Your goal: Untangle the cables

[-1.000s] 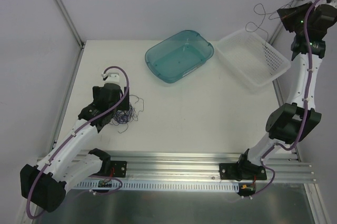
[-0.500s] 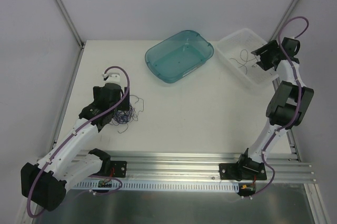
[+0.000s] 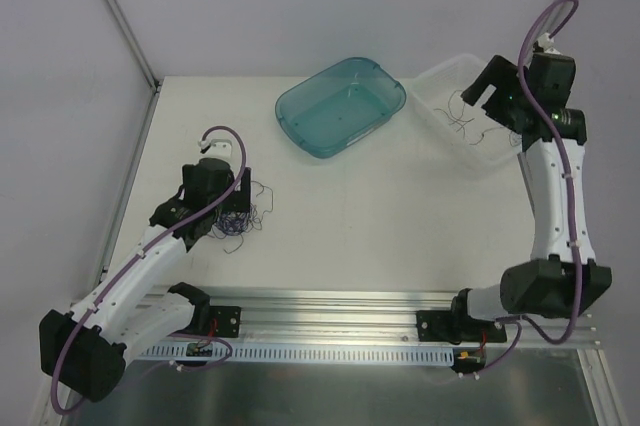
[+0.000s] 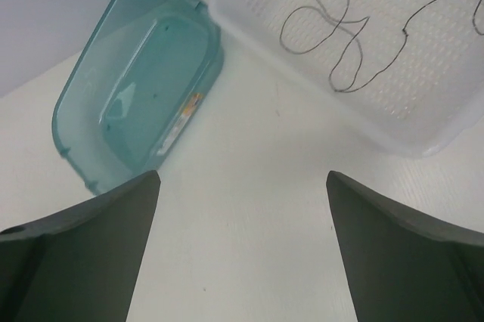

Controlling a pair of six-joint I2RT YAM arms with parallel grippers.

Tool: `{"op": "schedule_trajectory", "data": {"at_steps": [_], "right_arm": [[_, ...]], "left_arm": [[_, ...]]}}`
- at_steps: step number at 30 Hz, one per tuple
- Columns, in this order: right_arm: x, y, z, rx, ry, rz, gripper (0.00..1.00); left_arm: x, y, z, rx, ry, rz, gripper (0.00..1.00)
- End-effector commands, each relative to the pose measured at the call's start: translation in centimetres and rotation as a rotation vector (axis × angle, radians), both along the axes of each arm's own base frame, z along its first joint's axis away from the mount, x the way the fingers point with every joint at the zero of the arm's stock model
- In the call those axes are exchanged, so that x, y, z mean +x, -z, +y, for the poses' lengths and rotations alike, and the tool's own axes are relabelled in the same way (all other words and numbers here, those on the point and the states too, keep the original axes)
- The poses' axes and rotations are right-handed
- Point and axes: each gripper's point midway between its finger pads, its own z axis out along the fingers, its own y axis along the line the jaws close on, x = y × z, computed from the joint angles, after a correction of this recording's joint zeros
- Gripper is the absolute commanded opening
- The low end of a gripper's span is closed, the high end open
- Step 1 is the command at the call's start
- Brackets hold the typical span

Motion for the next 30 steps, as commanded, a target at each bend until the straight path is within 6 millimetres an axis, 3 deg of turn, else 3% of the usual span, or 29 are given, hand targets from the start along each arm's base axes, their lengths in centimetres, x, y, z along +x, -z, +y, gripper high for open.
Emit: {"op": "schedule_trajectory", "data": {"at_steps": [1, 2, 4, 5, 6, 7, 8, 9, 10, 13, 16, 20, 23, 24, 25, 30], "right_arm": [[-5.9, 2.2, 2.8, -0.084, -0.09, 0.09, 0.97], [-7.4, 4.6, 5.2, -0.09, -0.16, 0.132, 0.97], [-9.5, 4.8, 7.5, -0.091, -0.223, 0.093, 0.97], [-10.5, 5.4, 9.6, -0.082, -0.281, 0.094, 0.97], [-11.8, 7.9, 10.7, -0.066, -0.313, 0.144, 0.97], [-13.0, 7.6, 12.7, -0.056, -0.377, 0.109, 0.97], [-13.7, 8.2, 13.7, -0.049, -0.41, 0.109, 0.97], [-14.8, 10.1, 14.7, -0.045, -0.452, 0.139, 0.97], [-15.0, 10.1, 16.0, -0.028, -0.484, 0.109, 0.97], [-18.2, 12.2, 21.4, -0.004, -0.657, 0.101, 0.97], [-19.9, 14.0, 24.9, 0.038, -0.722, 0.104, 0.97], [-20.6, 15.2, 28.1, 0.091, -0.755, 0.08, 0.96], [-20.3, 15.8, 29.8, 0.153, -0.753, 0.081, 0.95], [-20.2, 15.5, 30.8, 0.199, -0.769, 0.067, 0.95], [-20.1, 15.9, 31.1, 0.216, -0.762, 0.075, 0.94], [-19.2, 15.3, 34.7, 0.36, -0.775, 0.063, 0.92]], "left_arm": [[0.3, -0.1, -0.7, -0.056, 0.002, 0.007, 0.99], [0.3, 0.3, -0.8, -0.057, -0.005, 0.027, 0.99], [0.3, 0.7, -0.9, -0.071, -0.031, 0.049, 0.99], [0.3, 1.3, -0.9, -0.076, -0.053, 0.075, 0.99], [0.3, 1.5, -0.8, -0.076, -0.064, 0.091, 0.98], [0.3, 2.3, -0.8, -0.07, -0.077, 0.124, 0.98], [0.3, 2.6, -0.9, -0.081, -0.096, 0.141, 0.98], [0.2, 2.9, -0.9, -0.086, -0.108, 0.164, 0.98], [0.2, 3.3, -0.8, -0.094, -0.126, 0.183, 0.98], [0.2, 6.0, -0.9, -0.105, -0.191, 0.284, 0.97], [-0.2, 8.6, -0.9, -0.102, -0.258, 0.365, 0.94], [-1.6, 12.0, -1.7, -0.149, -0.338, 0.483, 0.74], [-2.1, 12.8, -3.3, -0.214, -0.306, 0.529, 0.39], [-2.2, 12.7, -3.7, -0.229, -0.298, 0.524, 0.07], [-2.0, 12.0, -4.1, -0.259, -0.282, 0.5, 0.0], [-3.1, 9.7, -7.2, -0.425, -0.201, 0.444, 0.0]]}}
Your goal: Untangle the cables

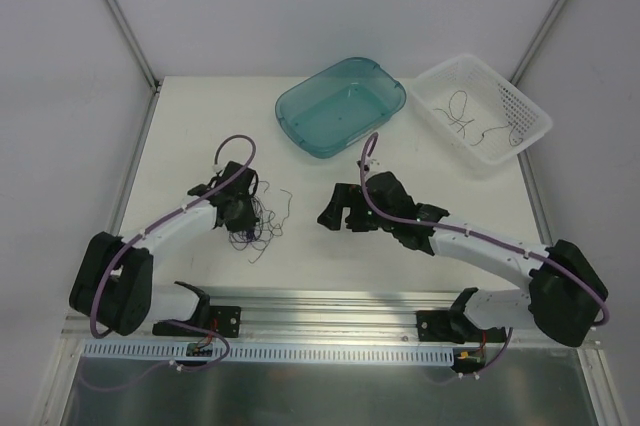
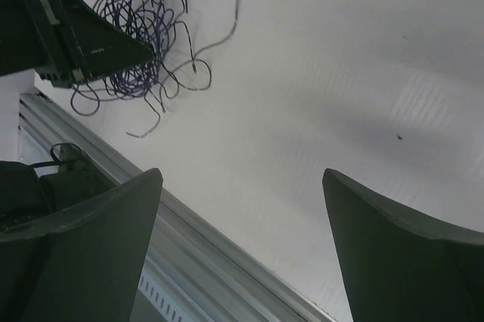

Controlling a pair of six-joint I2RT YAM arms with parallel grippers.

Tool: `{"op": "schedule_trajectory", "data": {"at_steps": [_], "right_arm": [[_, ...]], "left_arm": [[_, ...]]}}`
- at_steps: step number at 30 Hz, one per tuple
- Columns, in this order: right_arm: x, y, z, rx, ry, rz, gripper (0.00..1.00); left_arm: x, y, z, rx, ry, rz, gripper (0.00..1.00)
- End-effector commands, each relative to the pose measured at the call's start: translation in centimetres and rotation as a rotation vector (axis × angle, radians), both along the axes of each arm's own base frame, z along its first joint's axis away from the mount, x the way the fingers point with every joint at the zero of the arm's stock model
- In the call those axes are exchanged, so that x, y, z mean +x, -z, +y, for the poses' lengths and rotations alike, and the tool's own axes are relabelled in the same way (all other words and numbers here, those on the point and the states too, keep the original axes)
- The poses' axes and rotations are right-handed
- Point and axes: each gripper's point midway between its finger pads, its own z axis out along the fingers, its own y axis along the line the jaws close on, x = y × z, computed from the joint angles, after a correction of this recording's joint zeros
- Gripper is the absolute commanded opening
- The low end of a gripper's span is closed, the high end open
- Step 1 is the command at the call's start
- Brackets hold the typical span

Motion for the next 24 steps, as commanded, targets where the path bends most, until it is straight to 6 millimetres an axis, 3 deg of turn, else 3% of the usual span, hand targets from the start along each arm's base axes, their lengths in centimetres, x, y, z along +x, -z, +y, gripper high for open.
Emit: {"op": "schedule_trajectory", "data": {"at_steps": [1, 3, 4, 7, 11, 24], "right_arm": [[1.3, -2.8, 4.5, 0.185, -0.013, -0.015, 0.91], [1.6, -3.5, 6.1, 0.225, -0.04, -0.014, 0.91], [1.6, -2.5, 6.9, 0.215, -0.047, 0.007, 0.9], [1.7, -2.2, 8.4, 0.229, -0.042, 0.044, 0.89], [1.9, 0.9, 9.3, 0.244, 0.012, 0.145, 0.86], [3.5, 4.3, 10.9, 0.288, 0.156, 0.238, 0.65]], "left_arm": [[-0.7, -2.1, -3.0, -0.169, -0.01, -0.053, 0.0], [-1.3, -2.8, -3.6, -0.219, -0.006, -0.076, 0.0], [-1.5, -3.1, -3.9, -0.237, -0.018, -0.083, 0.0], [-2.0, -3.6, -4.4, -0.281, -0.022, -0.103, 0.0], [-2.4, -3.5, -4.5, -0.305, -0.041, -0.112, 0.0], [-2.7, -3.9, -5.2, -0.372, -0.053, -0.125, 0.0]]}}
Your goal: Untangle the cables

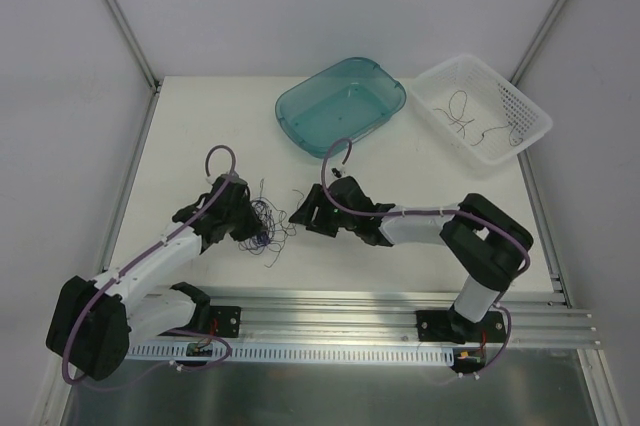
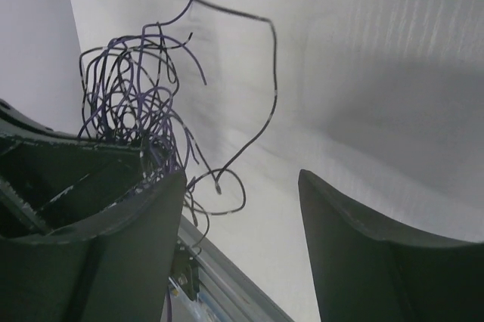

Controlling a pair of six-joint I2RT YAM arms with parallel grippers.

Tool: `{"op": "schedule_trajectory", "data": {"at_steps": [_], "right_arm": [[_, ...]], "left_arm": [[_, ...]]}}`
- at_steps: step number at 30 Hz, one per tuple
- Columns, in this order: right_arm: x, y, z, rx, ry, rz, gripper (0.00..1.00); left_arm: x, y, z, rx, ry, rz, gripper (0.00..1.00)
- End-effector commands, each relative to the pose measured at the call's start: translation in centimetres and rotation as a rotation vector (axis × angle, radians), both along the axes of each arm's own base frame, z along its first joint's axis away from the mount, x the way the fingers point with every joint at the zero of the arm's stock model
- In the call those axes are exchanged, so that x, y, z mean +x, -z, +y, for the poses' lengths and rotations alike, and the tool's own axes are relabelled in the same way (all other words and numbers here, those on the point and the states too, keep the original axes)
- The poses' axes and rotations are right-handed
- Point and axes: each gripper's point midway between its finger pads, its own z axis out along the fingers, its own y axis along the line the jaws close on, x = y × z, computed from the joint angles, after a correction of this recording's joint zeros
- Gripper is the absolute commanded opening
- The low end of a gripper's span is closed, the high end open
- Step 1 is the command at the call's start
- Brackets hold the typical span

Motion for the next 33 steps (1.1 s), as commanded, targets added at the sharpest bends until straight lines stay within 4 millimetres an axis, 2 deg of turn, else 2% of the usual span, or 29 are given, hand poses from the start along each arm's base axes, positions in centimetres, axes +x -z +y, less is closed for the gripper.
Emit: {"op": "schedule_trajectory", "data": {"at_steps": [1, 5, 7, 8, 9, 10, 11, 12, 13, 14, 15, 17, 18, 19, 20, 22, 23, 24, 25, 27, 28, 29, 32, 33], "right_arm": [[1.5, -1.2, 1.7, 0.07, 0.06, -0.016, 0.64], [1.8, -0.8, 2.3, 0.093, 0.073, -0.008, 0.57], [1.8, -0.7, 2.3, 0.097, 0.075, -0.008, 0.49], [1.8, -0.7, 2.2, 0.097, 0.071, -0.013, 0.44], [1.8, -0.7, 2.1, 0.093, 0.066, -0.017, 0.31], [1.7, -0.5, 1.9, 0.08, 0.062, -0.018, 0.25], [1.5, -0.7, 1.2, 0.056, 0.057, -0.03, 0.19], [1.8, -0.8, 0.5, 0.042, 0.064, -0.038, 0.07], [1.5, -0.3, -0.6, 0.016, 0.068, -0.037, 0.02], [1.4, 0.2, -1.9, -0.038, 0.065, -0.045, 0.01], [1.9, -1.3, -3.0, -0.035, 0.08, -0.076, 0.01], [1.4, -0.6, -5.9, -0.139, 0.061, -0.084, 0.01], [2.5, -2.6, -7.6, -0.154, 0.103, -0.139, 0.01], [2.6, -3.0, -8.8, -0.188, 0.101, -0.159, 0.01], [2.3, -2.8, -10.7, -0.266, 0.103, -0.152, 0.01], [2.8, -4.7, -14.1, -0.343, 0.107, -0.224, 0.01], [2.8, -4.4, -16.6, -0.405, 0.124, -0.202, 0.01], [2.8, -6.1, -18.0, -0.412, 0.125, -0.255, 0.01], [2.2, -6.2, -19.7, -0.45, 0.126, -0.241, 0.01], [2.9, -8.3, -22.9, -0.487, 0.173, -0.282, 0.01], [2.1, -9.5, -24.6, -0.51, 0.19, -0.293, 0.01], [2.7, -11.9, -26.2, -0.514, 0.247, -0.331, 0.01], [2.0, -15.8, -30.3, -0.588, 0.306, -0.391, 0.01], [2.1, -18.6, -31.0, -0.582, 0.337, -0.44, 0.01]], "left_arm": [[-0.3, -0.5, -0.9, -0.06, 0.001, -0.014, 0.0], [-0.3, -0.5, -1.0, -0.071, -0.001, -0.019, 0.0], [-0.3, -0.5, -1.0, -0.075, 0.0, -0.02, 0.0], [-0.3, -0.6, -1.1, -0.076, 0.001, -0.021, 0.0], [-0.3, -0.7, -1.1, -0.078, 0.003, -0.024, 0.0], [-0.2, -0.7, -1.1, -0.076, 0.005, -0.026, 0.0], [-0.2, -0.8, -1.1, -0.073, 0.007, -0.032, 0.0], [-0.1, -0.8, -1.0, -0.069, 0.007, -0.037, 0.0], [-0.1, -0.7, -0.8, -0.056, 0.01, -0.043, 0.0], [0.0, -0.7, -0.4, -0.041, 0.002, -0.052, 0.0], [0.0, -0.7, -0.4, -0.036, 0.005, -0.059, 0.0], [0.3, -0.4, 0.5, 0.005, -0.012, -0.077, 0.0], [0.4, -0.6, 0.7, 0.012, -0.018, -0.088, 0.0], [0.5, -0.6, 0.9, 0.026, -0.013, -0.095, 0.0], [0.7, -0.6, 1.3, 0.044, -0.021, -0.105, 0.0], [1.0, -0.9, 1.6, 0.07, -0.018, -0.123, 0.0], [1.1, -1.0, 2.0, 0.09, -0.027, -0.128, 0.0], [1.3, -1.2, 2.3, 0.106, -0.027, -0.136, 0.0], [1.4, -1.2, 2.5, 0.116, -0.032, -0.139, 0.0], [1.6, -1.1, 3.2, 0.148, -0.044, -0.138, 0.0], [1.7, -1.0, 3.4, 0.158, -0.049, -0.137, 0.0], [1.8, -0.9, 3.6, 0.167, -0.056, -0.133, 0.01], [1.9, -0.6, 4.1, 0.191, -0.061, -0.117, 0.01], [2.0, -0.5, 4.1, 0.194, -0.063, -0.113, 0.01]]}}
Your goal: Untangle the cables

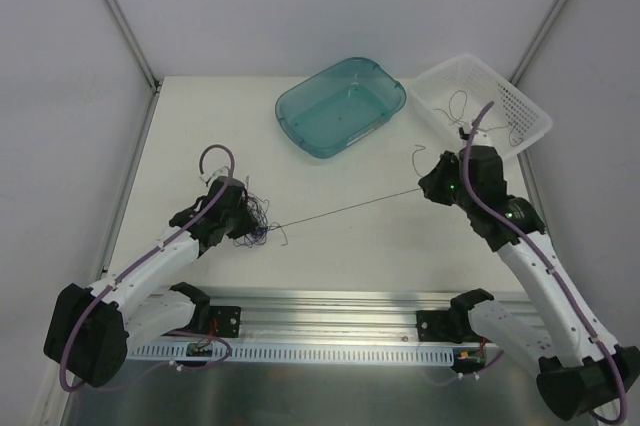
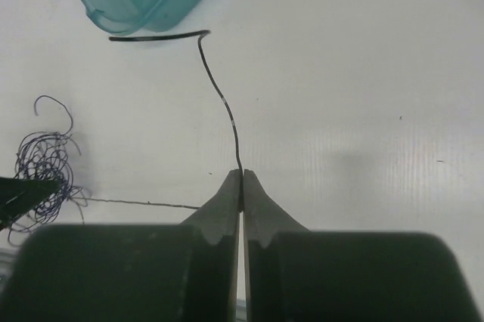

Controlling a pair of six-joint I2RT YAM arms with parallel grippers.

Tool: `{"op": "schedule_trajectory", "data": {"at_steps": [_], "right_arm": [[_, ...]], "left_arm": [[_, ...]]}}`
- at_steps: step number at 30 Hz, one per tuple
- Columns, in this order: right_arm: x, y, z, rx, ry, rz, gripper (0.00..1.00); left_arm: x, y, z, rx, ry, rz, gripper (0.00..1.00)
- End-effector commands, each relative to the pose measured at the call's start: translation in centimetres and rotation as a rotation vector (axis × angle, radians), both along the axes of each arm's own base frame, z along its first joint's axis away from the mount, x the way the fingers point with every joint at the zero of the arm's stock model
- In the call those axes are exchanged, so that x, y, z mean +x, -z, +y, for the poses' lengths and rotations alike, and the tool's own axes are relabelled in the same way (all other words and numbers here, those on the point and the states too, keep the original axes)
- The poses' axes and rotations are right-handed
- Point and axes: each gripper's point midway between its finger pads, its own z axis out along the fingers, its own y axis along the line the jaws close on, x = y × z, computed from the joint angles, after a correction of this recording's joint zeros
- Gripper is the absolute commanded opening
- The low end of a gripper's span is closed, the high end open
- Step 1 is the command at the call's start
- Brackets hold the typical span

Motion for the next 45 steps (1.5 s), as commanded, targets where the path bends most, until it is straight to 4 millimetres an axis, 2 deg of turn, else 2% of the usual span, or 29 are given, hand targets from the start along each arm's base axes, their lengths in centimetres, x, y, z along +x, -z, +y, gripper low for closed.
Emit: {"op": "schedule_trajectory", "data": {"at_steps": [1, 2, 3, 6, 7, 8, 10, 11, 13, 14, 15, 16, 17, 19, 21, 22, 23, 24, 26, 30, 31, 33, 36, 39, 41, 45], "right_arm": [[-2.0, -5.1, -4.9, -0.179, 0.018, -0.063, 0.01], [-2.1, -6.2, -6.0, -0.192, 0.049, -0.074, 0.01], [-2.1, -8.9, -6.6, -0.189, 0.065, -0.125, 0.01], [-2.8, -11.7, -8.3, -0.209, 0.107, -0.157, 0.01], [-3.1, -13.8, -8.6, -0.2, 0.125, -0.198, 0.01], [-3.0, -14.6, -9.0, -0.199, 0.143, -0.212, 0.01], [-3.2, -16.8, -8.9, -0.198, 0.123, -0.258, 0.01], [-3.2, -17.1, -8.6, -0.186, 0.115, -0.265, 0.01], [-2.6, -17.1, -7.0, -0.14, 0.043, -0.268, 0.01], [-2.5, -16.2, -6.2, -0.12, 0.006, -0.24, 0.01], [-2.2, -15.3, -5.1, -0.075, -0.029, -0.203, 0.01], [-2.1, -14.6, -4.6, -0.058, -0.051, -0.182, 0.01], [-2.0, -12.7, -4.2, -0.047, -0.07, -0.132, 0.01], [-2.0, -11.7, -3.5, -0.024, -0.098, -0.114, 0.01], [-2.2, -12.1, -4.1, -0.055, -0.087, -0.124, 0.01], [-2.2, -12.6, -4.2, -0.066, -0.091, -0.132, 0.01], [-2.3, -13.2, -4.3, -0.066, -0.088, -0.14, 0.01], [-2.6, -14.7, -3.9, -0.054, -0.109, -0.164, 0.01], [-2.5, -15.2, -3.1, -0.03, -0.145, -0.161, 0.01], [-2.6, -15.7, -1.4, 0.032, -0.225, -0.18, 0.01], [-2.5, -14.9, -1.3, 0.037, -0.226, -0.161, 0.01], [-2.5, -14.6, -0.8, 0.059, -0.239, -0.153, 0.01], [-2.7, -13.9, -0.4, 0.081, -0.255, -0.134, 0.01], [-3.0, -13.2, -0.1, 0.086, -0.265, -0.123, 0.01], [-3.1, -12.9, -0.1, 0.084, -0.267, -0.113, 0.01], [-3.5, -12.8, -0.2, 0.077, -0.271, -0.111, 0.01]], "left_arm": [[1.0, -0.5, 1.5, 0.079, -0.024, -0.016, 0.03], [1.0, -0.4, 1.6, 0.084, -0.028, -0.01, 0.05], [1.1, -0.3, 1.6, 0.089, -0.028, -0.007, 0.05], [1.1, 0.0, 2.1, 0.104, -0.042, 0.001, 0.06], [1.1, 0.2, 2.4, 0.112, -0.051, 0.006, 0.06], [1.0, 0.3, 2.6, 0.117, -0.058, 0.012, 0.08], [1.0, 0.5, 2.7, 0.114, -0.066, 0.02, 0.16], [1.0, 0.4, 2.4, 0.098, -0.061, 0.021, 0.26], [1.1, -0.2, 1.9, 0.073, -0.046, 0.007, 0.32], [1.3, -1.0, 1.4, 0.05, -0.023, -0.014, 0.37], [1.4, -1.5, 1.2, 0.039, -0.012, -0.029, 0.5], [1.6, -2.5, 0.9, 0.02, 0.0, -0.063, 0.54], [1.7, -3.3, 0.9, 0.019, 0.014, -0.087, 0.55], [1.9, -4.2, 1.2, 0.028, 0.014, -0.131, 0.56], [1.9, -4.9, 2.1, 0.053, -0.002, -0.173, 0.58], [1.8, -5.0, 2.3, 0.06, -0.008, -0.178, 0.67], [1.7, -4.9, 2.6, 0.063, -0.017, -0.176, 0.73], [1.6, -4.9, 2.4, 0.051, -0.012, -0.169, 0.76], [1.5, -5.1, 1.5, 0.014, 0.017, -0.156, 0.79], [1.5, -6.1, -1.2, -0.098, 0.094, -0.123, 0.79], [1.2, -6.0, -2.3, -0.137, 0.127, -0.089, 0.79], [1.3, -6.5, -3.6, -0.17, 0.159, -0.077, 0.8], [1.1, -5.3, -5.0, -0.142, 0.195, -0.025, 0.8], [1.1, -2.6, -5.4, -0.089, 0.189, 0.053, 0.78], [1.3, -1.9, -5.9, -0.082, 0.189, 0.071, 0.76], [1.7, 0.4, -6.5, -0.046, 0.162, 0.115, 0.66]]}}
